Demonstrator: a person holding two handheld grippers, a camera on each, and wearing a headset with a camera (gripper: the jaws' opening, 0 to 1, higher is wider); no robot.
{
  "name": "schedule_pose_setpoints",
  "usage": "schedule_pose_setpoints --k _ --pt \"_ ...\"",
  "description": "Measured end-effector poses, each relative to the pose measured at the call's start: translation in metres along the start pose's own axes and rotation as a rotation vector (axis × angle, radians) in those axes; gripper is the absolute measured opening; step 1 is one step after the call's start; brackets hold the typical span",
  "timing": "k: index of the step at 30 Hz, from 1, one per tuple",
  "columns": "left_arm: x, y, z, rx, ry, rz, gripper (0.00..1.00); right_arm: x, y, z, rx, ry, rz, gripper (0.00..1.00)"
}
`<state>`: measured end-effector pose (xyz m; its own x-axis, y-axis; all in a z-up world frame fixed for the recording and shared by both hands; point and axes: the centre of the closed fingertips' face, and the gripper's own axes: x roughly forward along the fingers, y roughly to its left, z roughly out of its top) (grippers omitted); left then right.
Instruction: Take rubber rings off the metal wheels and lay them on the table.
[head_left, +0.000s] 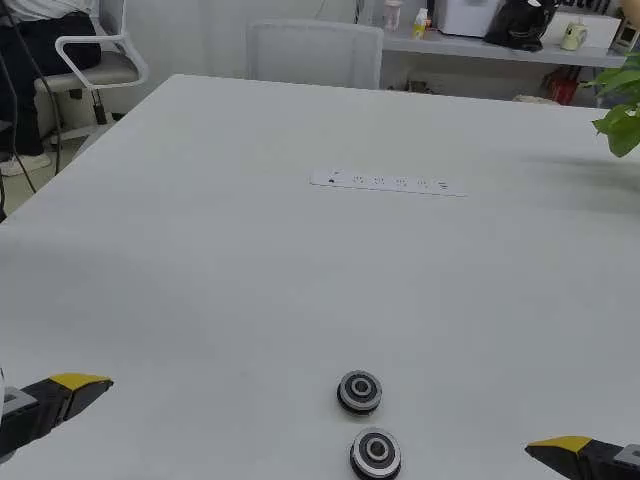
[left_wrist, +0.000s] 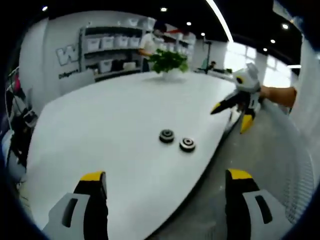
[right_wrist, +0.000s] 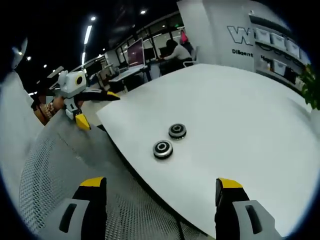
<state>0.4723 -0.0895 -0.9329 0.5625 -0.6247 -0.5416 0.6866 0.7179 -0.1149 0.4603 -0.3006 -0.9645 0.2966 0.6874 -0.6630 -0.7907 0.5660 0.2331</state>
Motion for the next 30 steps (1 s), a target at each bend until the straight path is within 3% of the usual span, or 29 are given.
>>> schedule_pose_setpoints --k 9,12,15,20,24,30 --pt "0.000 0.003 -0.001 -0.056 -0.016 0.003 1.00 0.000 0.001 0.000 -0.003 -0.003 0.007 0.89" --pt "0.001 0.003 -0.007 -0.009 0.024 0.012 1.00 0.000 0.002 0.000 -0.005 -0.005 0.008 0.89" --pt "0.002 0.002 -0.009 0.008 0.037 0.011 1.00 -0.001 0.003 0.001 -0.007 -0.013 0.008 0.88" --pt "0.002 0.003 -0.009 -0.020 0.029 0.007 1.00 0.000 0.006 0.002 -0.008 -0.020 0.029 0.87" --pt "0.004 -0.001 -0.013 0.008 0.056 -0.008 1.00 -0.001 0.007 0.002 -0.015 -0.021 0.031 0.86" --pt "0.003 0.002 -0.016 -0.018 0.067 0.009 1.00 0.000 0.006 0.002 -0.003 -0.027 0.035 0.86"
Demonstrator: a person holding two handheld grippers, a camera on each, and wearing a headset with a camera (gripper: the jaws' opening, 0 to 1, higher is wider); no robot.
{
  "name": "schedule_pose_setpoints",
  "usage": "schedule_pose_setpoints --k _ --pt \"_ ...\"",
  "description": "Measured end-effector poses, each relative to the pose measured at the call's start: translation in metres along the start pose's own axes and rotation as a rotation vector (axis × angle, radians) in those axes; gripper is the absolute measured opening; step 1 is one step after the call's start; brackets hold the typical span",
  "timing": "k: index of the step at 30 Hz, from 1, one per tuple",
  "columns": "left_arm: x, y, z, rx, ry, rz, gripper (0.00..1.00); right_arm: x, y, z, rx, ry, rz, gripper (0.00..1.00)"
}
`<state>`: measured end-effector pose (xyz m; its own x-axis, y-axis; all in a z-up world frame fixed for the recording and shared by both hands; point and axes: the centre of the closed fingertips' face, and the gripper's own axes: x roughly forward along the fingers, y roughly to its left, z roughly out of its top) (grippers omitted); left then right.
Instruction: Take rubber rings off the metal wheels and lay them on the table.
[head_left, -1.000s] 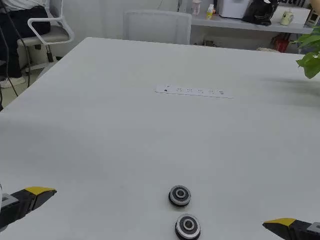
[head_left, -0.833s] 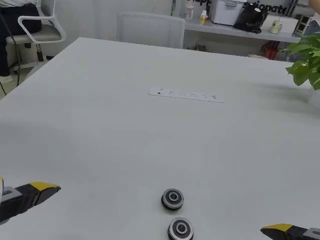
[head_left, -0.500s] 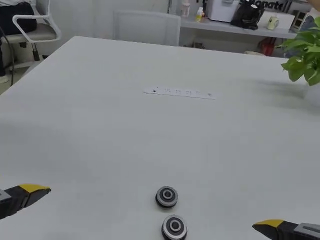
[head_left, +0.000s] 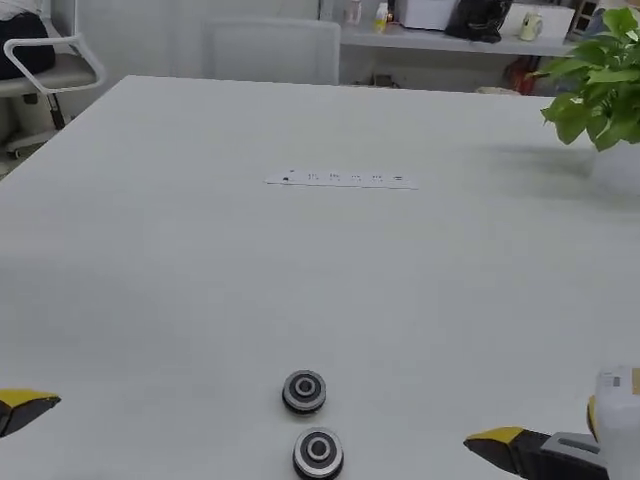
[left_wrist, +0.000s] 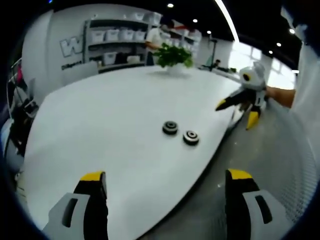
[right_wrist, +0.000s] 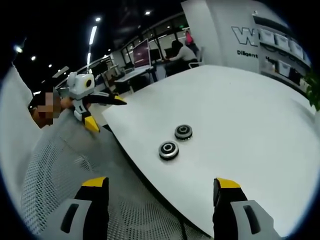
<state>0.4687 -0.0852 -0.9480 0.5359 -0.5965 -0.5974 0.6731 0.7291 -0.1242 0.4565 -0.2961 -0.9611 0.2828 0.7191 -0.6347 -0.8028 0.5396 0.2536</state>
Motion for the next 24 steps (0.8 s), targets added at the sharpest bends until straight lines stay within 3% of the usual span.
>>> schedule_pose_setpoints --k 6,9,14,18,24 --pt "-0.003 0.010 -0.002 -0.055 -0.004 0.045 1.00 0.000 0.003 0.006 0.001 -0.030 0.018 0.87" --pt "-0.003 0.010 -0.001 -0.054 -0.014 0.046 1.00 0.001 0.004 0.007 0.011 -0.041 0.028 0.87" --pt "-0.002 0.005 0.002 -0.053 -0.021 0.018 1.00 0.001 -0.001 0.007 0.024 -0.040 0.003 0.86" --pt "-0.001 -0.002 0.001 -0.052 -0.017 -0.021 1.00 -0.001 -0.010 0.003 0.035 -0.020 -0.049 0.86" --pt "0.001 -0.009 0.002 -0.015 -0.014 -0.054 1.00 -0.001 -0.010 0.003 0.046 -0.026 -0.046 0.86"
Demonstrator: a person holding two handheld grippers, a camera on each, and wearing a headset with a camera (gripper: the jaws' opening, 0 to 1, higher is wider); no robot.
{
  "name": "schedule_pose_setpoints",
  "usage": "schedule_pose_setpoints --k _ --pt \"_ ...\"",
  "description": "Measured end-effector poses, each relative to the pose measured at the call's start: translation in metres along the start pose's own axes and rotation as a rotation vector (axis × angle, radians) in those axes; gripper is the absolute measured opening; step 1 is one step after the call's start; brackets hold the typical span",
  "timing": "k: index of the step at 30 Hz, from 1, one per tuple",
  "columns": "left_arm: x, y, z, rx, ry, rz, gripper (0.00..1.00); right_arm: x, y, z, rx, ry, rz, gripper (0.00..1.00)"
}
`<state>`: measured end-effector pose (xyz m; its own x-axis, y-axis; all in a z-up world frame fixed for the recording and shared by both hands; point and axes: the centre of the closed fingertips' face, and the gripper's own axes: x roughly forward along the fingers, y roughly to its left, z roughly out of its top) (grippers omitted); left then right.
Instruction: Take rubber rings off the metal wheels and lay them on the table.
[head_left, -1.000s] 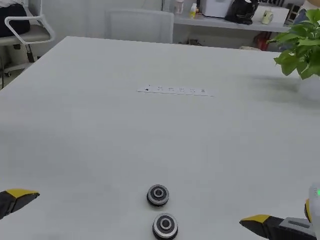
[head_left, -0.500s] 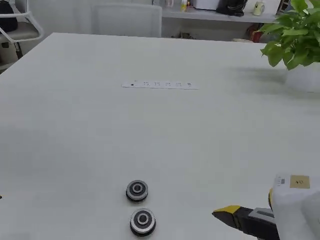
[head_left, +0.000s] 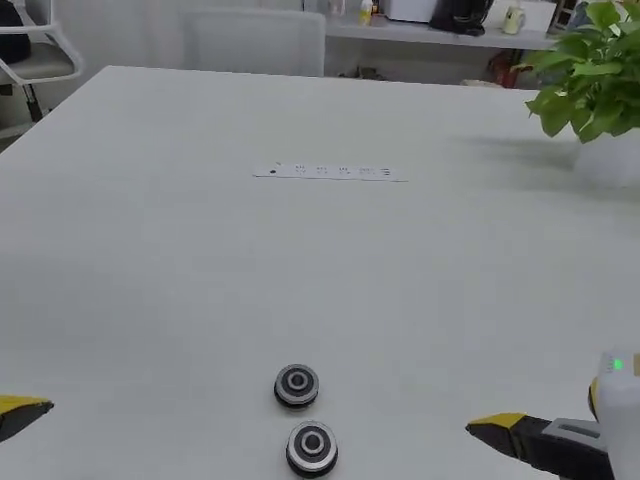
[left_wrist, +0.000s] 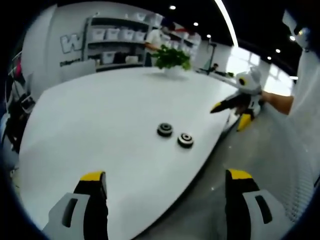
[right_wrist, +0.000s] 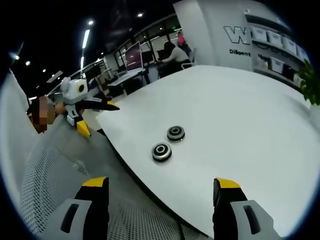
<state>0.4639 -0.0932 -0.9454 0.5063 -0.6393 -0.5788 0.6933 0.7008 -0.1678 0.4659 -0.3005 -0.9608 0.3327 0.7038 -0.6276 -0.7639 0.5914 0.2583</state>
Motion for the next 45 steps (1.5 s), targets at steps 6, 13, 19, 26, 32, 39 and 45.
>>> schedule_pose_setpoints --k 6,13,19,26,32,39,45 --pt "0.000 0.001 0.002 0.005 -0.013 -0.003 1.00 0.001 -0.003 -0.001 0.001 0.008 -0.011 0.85" --pt "0.002 -0.005 0.001 0.051 0.005 -0.028 1.00 0.000 -0.005 -0.003 -0.005 0.021 -0.026 0.85" --pt "0.001 -0.008 0.009 0.046 -0.037 -0.050 1.00 -0.001 -0.009 -0.004 -0.005 0.028 -0.049 0.85" --pt "0.001 -0.013 0.014 0.055 -0.064 -0.073 1.00 -0.003 -0.013 0.003 0.009 -0.015 -0.074 0.84" --pt "0.000 -0.016 0.020 0.128 -0.073 -0.086 1.00 -0.006 -0.015 0.009 -0.021 -0.033 -0.090 0.81" --pt "-0.006 -0.010 0.039 0.146 -0.130 -0.085 1.00 -0.011 -0.013 0.029 -0.064 -0.065 -0.081 0.79" --pt "-0.011 -0.004 0.057 0.166 -0.168 -0.076 1.00 -0.012 -0.012 0.055 -0.114 -0.099 -0.067 0.78"
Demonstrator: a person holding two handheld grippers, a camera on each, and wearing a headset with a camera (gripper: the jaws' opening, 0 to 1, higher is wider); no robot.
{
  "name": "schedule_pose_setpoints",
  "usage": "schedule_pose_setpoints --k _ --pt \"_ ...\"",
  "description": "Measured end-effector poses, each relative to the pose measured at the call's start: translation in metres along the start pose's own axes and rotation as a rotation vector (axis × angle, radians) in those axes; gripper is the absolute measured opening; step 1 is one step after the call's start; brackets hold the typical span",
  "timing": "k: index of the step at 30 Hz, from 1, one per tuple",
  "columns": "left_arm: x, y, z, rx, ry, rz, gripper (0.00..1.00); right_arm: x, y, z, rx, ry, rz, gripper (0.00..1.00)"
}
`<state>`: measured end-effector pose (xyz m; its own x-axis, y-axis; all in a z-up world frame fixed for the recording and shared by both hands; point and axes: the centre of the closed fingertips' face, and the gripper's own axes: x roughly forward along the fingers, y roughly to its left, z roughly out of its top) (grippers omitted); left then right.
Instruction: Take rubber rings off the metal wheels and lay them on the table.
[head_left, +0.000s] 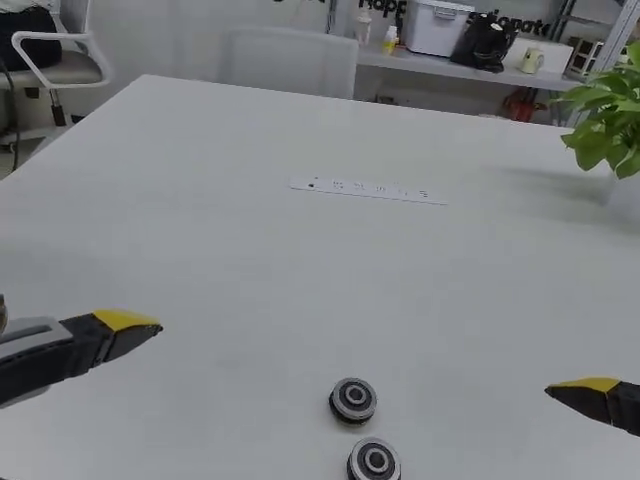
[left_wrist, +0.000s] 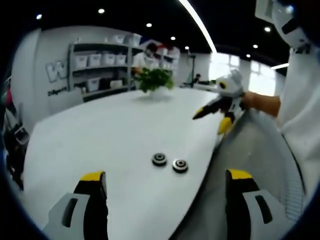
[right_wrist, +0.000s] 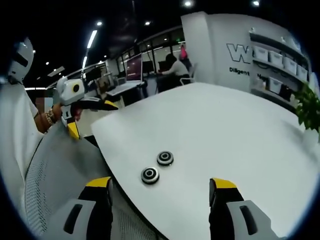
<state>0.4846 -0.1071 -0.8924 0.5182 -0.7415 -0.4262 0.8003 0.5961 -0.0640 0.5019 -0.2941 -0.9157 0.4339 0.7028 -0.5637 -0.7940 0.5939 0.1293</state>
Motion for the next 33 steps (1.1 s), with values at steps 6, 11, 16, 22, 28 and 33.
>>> schedule_pose_setpoints --k 6,11,16,22,28,33 --pt "-0.001 0.004 0.008 0.000 -0.013 -0.010 1.00 0.003 0.007 0.025 -0.079 -0.013 0.054 0.77" --pt "-0.001 0.004 0.016 0.060 0.002 -0.012 1.00 0.004 0.007 0.041 -0.113 -0.025 0.069 0.74" --pt "0.002 0.002 0.027 0.097 -0.003 -0.038 1.00 0.009 0.012 0.056 -0.141 -0.057 0.102 0.69" --pt "0.014 0.001 0.044 0.176 0.004 -0.075 1.00 0.021 0.019 0.074 -0.190 -0.078 0.154 0.66" --pt "0.028 0.003 0.065 0.240 -0.007 -0.102 1.00 0.035 0.016 0.091 -0.222 -0.103 0.182 0.63" --pt "0.043 0.003 0.082 0.259 -0.048 -0.128 1.00 0.043 0.015 0.094 -0.228 -0.120 0.210 0.60"
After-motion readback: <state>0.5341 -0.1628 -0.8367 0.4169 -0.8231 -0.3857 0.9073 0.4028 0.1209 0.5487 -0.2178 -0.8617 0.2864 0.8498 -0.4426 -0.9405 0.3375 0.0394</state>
